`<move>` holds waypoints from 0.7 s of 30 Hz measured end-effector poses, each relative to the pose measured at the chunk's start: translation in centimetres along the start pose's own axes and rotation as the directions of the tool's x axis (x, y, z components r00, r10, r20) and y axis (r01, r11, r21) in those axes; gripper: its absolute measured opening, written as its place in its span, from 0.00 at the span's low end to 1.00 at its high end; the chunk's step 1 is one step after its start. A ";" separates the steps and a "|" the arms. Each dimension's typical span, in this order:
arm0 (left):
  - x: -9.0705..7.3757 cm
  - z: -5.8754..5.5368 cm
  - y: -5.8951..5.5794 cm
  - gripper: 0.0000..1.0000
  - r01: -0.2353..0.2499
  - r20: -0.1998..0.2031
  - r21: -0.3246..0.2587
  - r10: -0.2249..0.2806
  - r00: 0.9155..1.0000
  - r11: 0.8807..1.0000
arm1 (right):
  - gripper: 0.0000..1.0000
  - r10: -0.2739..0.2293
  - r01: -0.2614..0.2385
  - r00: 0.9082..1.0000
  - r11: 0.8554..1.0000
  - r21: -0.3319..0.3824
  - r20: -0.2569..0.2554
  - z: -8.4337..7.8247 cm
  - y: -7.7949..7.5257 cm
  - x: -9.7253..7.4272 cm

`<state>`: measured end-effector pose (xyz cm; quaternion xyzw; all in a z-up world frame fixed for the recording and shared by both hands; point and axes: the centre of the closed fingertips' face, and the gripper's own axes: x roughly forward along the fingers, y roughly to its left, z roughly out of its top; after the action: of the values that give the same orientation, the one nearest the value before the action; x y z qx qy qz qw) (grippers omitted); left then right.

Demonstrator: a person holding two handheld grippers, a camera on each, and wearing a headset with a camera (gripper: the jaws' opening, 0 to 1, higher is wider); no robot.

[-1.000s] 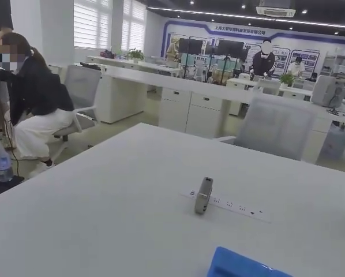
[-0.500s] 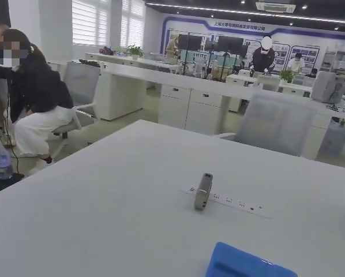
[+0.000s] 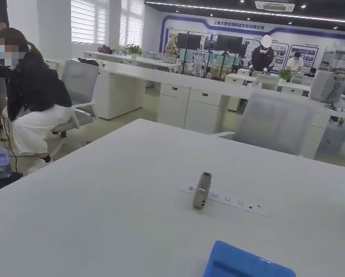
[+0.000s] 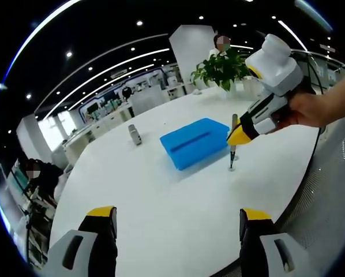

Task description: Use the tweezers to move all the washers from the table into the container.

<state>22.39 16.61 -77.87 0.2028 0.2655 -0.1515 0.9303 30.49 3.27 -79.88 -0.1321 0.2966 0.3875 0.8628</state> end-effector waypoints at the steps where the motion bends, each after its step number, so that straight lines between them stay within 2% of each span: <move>1: 0.0 0.0 0.0 0.90 0.000 0.001 0.000 0.000 1.000 1.000 | 0.00 0.001 -0.001 1.000 1.000 0.002 0.000 0.0 -0.1 0.0; 5: 0.0 0.0 0.0 0.90 -0.001 0.000 0.001 0.001 1.000 1.000 | 0.00 0.016 -0.017 1.000 0.998 0.057 0.003 0.1 -0.2 0.0; 10: 0.0 0.0 0.0 0.89 0.001 -0.002 0.002 -0.001 1.000 1.000 | 0.00 0.021 -0.025 0.999 0.995 0.093 0.040 1.3 -0.7 -0.7; 21: 0.0 0.0 0.0 0.89 0.000 -0.003 0.003 0.000 1.000 1.000 | 0.00 0.009 -0.017 0.993 0.998 0.067 0.120 5.6 -1.5 -2.0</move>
<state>22.34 16.64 -77.89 0.2042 0.2668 -0.1517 0.9296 32.82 3.66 -74.24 -0.0773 0.2581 0.3901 0.8805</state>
